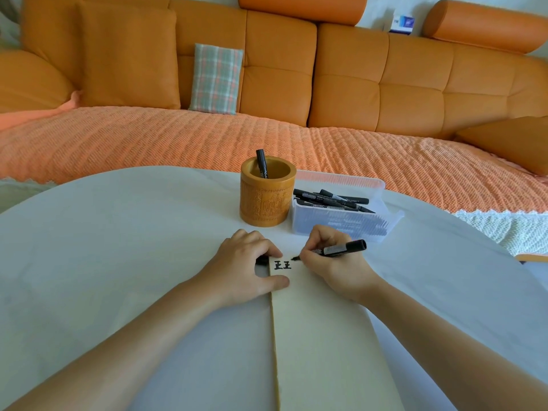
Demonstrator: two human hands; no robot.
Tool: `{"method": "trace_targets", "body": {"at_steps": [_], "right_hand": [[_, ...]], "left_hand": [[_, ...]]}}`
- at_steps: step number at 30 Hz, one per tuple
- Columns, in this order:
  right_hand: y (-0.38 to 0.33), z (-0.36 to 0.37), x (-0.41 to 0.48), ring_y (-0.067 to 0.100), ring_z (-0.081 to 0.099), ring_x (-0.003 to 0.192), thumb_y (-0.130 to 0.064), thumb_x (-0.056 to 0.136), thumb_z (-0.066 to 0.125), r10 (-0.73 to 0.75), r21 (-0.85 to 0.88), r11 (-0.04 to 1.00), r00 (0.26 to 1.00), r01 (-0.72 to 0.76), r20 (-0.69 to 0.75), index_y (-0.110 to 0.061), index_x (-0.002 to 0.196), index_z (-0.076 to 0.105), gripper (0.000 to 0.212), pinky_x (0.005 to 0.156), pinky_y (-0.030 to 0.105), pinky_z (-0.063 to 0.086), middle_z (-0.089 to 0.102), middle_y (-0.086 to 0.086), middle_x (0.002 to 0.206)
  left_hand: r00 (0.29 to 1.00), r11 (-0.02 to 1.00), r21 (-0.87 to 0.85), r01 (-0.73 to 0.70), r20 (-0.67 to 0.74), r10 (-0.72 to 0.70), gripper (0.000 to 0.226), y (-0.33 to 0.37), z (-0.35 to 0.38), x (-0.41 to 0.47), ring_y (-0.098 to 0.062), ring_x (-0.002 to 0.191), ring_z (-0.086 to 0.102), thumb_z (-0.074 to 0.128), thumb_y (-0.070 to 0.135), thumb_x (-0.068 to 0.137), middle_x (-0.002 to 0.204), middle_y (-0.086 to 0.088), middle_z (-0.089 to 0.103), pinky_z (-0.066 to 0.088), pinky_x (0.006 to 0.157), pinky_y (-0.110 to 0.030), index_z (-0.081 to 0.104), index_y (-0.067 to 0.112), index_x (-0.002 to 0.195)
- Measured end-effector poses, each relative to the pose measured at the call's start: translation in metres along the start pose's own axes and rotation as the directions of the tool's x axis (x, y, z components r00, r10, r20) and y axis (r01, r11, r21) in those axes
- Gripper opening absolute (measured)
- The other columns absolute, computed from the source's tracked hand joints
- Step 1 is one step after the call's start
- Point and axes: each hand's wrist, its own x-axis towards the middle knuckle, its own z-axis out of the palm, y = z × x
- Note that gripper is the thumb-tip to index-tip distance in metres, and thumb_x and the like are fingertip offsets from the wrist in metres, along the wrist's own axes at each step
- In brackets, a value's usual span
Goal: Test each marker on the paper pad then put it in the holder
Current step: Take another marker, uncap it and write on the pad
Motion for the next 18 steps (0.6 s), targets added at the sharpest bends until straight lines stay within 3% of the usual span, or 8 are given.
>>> {"method": "trace_targets", "body": {"at_steps": [2,4,6,9,11,14,16,18], "right_hand": [[0.001,-0.001,0.000,0.004,0.049,0.054,-0.002,0.087,0.068,-0.015,0.075,0.997,0.997,0.020,-0.070,-0.010,0.082,0.063,0.010,0.053,0.016,0.039,0.059,-0.010,0.064],[0.001,-0.001,0.000,0.001,0.056,0.063,-0.003,0.087,0.071,-0.073,0.026,0.997,0.992,0.076,-0.099,-0.019,0.091,0.071,0.016,0.062,0.013,0.044,0.066,-0.013,0.077],[-0.001,-0.003,0.001,0.002,0.059,0.066,-0.004,0.091,0.067,-0.136,-0.045,0.990,0.988,0.133,-0.079,-0.029,0.103,0.075,0.029,0.067,0.015,0.047,0.069,-0.015,0.089],[-0.007,-0.014,0.001,0.016,0.059,0.067,0.006,0.098,0.049,-0.209,-0.239,0.944,0.972,0.229,0.106,-0.032,0.127,0.061,0.050,0.062,0.015,0.045,0.072,-0.011,0.092],[-0.013,-0.020,0.001,0.018,0.062,0.074,0.017,0.094,0.038,-0.169,-0.249,0.943,0.962,0.221,0.215,-0.024,0.137,0.054,0.062,0.064,0.020,0.047,0.073,-0.004,0.101],[-0.024,-0.021,0.000,0.021,0.067,0.079,0.015,0.098,0.025,-0.039,-0.026,0.999,0.959,0.048,0.280,-0.018,0.137,0.058,0.061,0.069,0.038,0.054,0.066,0.007,0.112],[-0.029,-0.022,0.000,0.026,0.066,0.075,0.012,0.098,0.025,0.009,0.080,0.996,0.950,-0.036,0.312,-0.018,0.126,0.066,0.058,0.069,0.037,0.054,0.062,0.009,0.107],[-0.030,-0.024,-0.002,0.020,0.059,0.067,0.007,0.099,0.028,-0.009,0.005,1.000,0.946,0.007,0.323,-0.021,0.107,0.066,0.048,0.065,0.032,0.048,0.059,-0.001,0.092]], "left_hand": [[0.999,1.000,0.000,0.008,0.037,-0.008,0.050,0.000,-0.003,0.000,-0.001,0.107,0.039,0.067,0.063,0.077,0.108,0.023,0.050,0.038,0.094,-0.026,0.059,0.039,0.120],[0.998,0.998,-0.061,0.028,0.050,-0.025,0.046,0.000,-0.008,-0.001,0.000,0.107,0.043,0.062,0.058,0.085,0.108,0.022,0.052,0.040,0.093,-0.024,0.055,0.038,0.126],[0.999,0.991,-0.125,0.038,0.009,-0.037,0.034,-0.002,-0.015,-0.002,0.001,0.103,0.048,0.056,0.039,0.095,0.107,0.020,0.053,0.041,0.090,-0.021,0.054,0.036,0.129],[0.999,0.998,-0.039,0.044,-0.017,-0.045,0.037,-0.009,-0.027,-0.006,0.000,0.103,0.047,0.051,0.015,0.096,0.108,0.018,0.052,0.040,0.088,-0.017,0.053,0.034,0.127],[0.999,0.999,0.035,0.035,-0.011,-0.034,0.035,-0.015,-0.030,-0.007,0.000,0.104,0.044,0.058,0.017,0.091,0.107,0.017,0.053,0.039,0.091,-0.018,0.058,0.031,0.123],[1.000,0.995,0.097,0.017,0.003,-0.018,0.025,-0.018,-0.031,-0.008,-0.001,0.103,0.043,0.070,0.033,0.086,0.102,0.018,0.053,0.042,0.095,-0.025,0.068,0.029,0.110],[1.000,0.993,0.116,0.020,-0.020,-0.017,0.017,-0.015,-0.032,-0.008,-0.002,0.099,0.045,0.069,0.035,0.087,0.098,0.017,0.054,0.045,0.090,-0.027,0.068,0.029,0.103],[0.996,0.993,0.107,0.043,-0.082,-0.034,0.012,-0.011,-0.033,-0.009,-0.004,0.090,0.051,0.067,0.033,0.089,0.094,0.013,0.058,0.048,0.081,-0.028,0.066,0.033,0.101]]}}
